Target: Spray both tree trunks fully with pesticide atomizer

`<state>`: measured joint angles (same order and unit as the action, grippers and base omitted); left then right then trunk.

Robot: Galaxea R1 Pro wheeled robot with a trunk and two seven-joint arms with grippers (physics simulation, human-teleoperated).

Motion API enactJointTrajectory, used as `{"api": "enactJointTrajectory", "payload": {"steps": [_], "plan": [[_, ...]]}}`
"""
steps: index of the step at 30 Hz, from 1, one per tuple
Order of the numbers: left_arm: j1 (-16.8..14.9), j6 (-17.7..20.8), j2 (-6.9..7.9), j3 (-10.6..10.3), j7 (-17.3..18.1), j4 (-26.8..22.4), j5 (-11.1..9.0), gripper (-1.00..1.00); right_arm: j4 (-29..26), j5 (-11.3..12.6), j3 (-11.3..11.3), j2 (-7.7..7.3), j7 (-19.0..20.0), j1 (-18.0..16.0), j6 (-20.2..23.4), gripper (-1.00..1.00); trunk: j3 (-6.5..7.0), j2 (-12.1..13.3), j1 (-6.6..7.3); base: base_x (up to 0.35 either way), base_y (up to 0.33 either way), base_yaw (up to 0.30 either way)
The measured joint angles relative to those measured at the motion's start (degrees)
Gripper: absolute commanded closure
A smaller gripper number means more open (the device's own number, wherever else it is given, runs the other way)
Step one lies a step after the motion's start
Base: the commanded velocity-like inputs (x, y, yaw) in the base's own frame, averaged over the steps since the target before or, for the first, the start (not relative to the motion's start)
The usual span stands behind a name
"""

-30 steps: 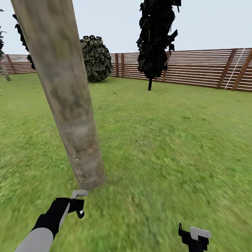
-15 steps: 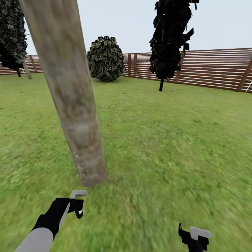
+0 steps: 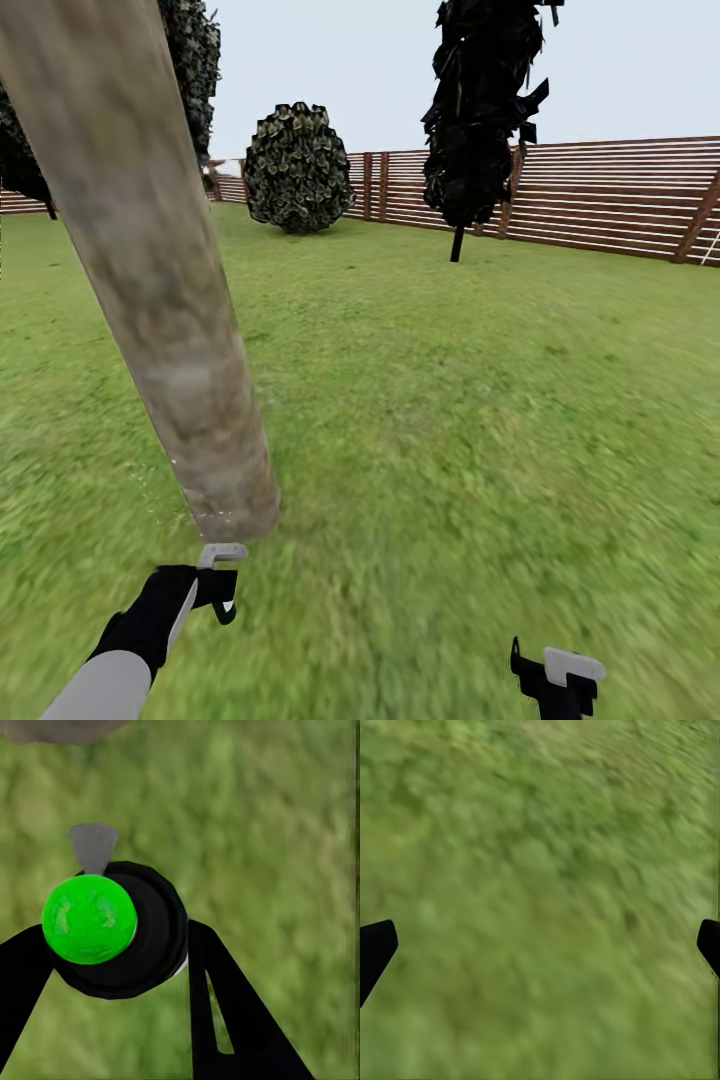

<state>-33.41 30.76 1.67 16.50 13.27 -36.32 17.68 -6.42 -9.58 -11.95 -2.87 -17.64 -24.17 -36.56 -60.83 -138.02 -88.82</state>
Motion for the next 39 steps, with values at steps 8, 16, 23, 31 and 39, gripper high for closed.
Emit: {"api": "enactJointTrajectory", "payload": {"steps": [8,16,23,31,39], "plan": [[-0.01,0.00,0.00,0.11,0.00,-0.28,-0.01,1.00,0.00,0.00,-0.01,0.06,-0.02,0.00,0.00,-1.00,0.00,0.00,0.00,0.004,-0.271,0.256],[-0.01,0.00,0.00,0.04,-0.01,-0.50,-0.01,1.00,0.00,0.00,0.00,0.06,-0.01,0.00,0.00,-1.00,0.00,0.00,0.00,0.000,-0.272,0.097],[0.01,0.00,0.00,0.03,-0.08,-0.59,-0.01,1.00,0.00,0.00,0.00,0.13,-0.02,0.00,0.00,-1.00,0.00,0.00,0.00,0.000,-0.272,0.146],[0.00,0.00,0.39,0.09,-0.14,-0.59,0.09,1.00,0.00,0.00,0.00,0.15,0.03,0.00,0.00,-1.00,0.00,0.00,0.00,0.080,-0.259,0.275],[-0.29,-0.30,-0.30,-0.32,-2.20,-0.71,-0.08,1.00,-0.01,0.01,-0.02,0.15,0.05,0.00,0.00,-1.00,0.00,0.00,0.00,0.092,-0.075,0.253]]}}
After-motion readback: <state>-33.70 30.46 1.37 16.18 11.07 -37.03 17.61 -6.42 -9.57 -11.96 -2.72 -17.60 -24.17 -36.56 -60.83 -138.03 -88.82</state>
